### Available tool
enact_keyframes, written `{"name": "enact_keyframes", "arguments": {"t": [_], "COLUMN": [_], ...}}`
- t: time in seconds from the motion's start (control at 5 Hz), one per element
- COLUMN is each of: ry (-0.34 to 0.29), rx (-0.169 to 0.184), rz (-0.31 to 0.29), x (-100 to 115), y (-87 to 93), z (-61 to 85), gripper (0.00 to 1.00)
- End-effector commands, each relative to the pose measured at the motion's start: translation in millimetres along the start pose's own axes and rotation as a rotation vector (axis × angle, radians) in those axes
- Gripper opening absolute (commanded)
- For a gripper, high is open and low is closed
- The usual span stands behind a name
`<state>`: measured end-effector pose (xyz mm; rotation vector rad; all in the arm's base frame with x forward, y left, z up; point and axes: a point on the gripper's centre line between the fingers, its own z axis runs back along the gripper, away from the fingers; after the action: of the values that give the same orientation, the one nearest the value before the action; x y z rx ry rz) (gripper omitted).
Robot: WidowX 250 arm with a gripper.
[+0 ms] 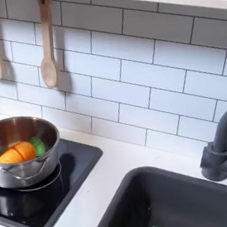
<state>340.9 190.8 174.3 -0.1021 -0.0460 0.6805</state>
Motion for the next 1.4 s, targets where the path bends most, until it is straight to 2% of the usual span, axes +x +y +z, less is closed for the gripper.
{"name": "enact_keyframes", "arguments": {"t": [0.0,0.2,0.6,1.0,1.2], "ry": [-0.052,-0.063,-0.058,-0.057,-0.034], "rx": [0.044,0.042,0.042,0.043,0.047], "rz": [-0.122,-0.137,-0.085,-0.079,-0.078], "x": [-28,-32,-25,-19,-12], "y": [-26.0,-34.4,-27.4,-28.2,-28.8], "z": [7.2,8.4,2.4,2.3,-7.4], "gripper": [1.0,1.0,1.0,1.0,1.0]}}
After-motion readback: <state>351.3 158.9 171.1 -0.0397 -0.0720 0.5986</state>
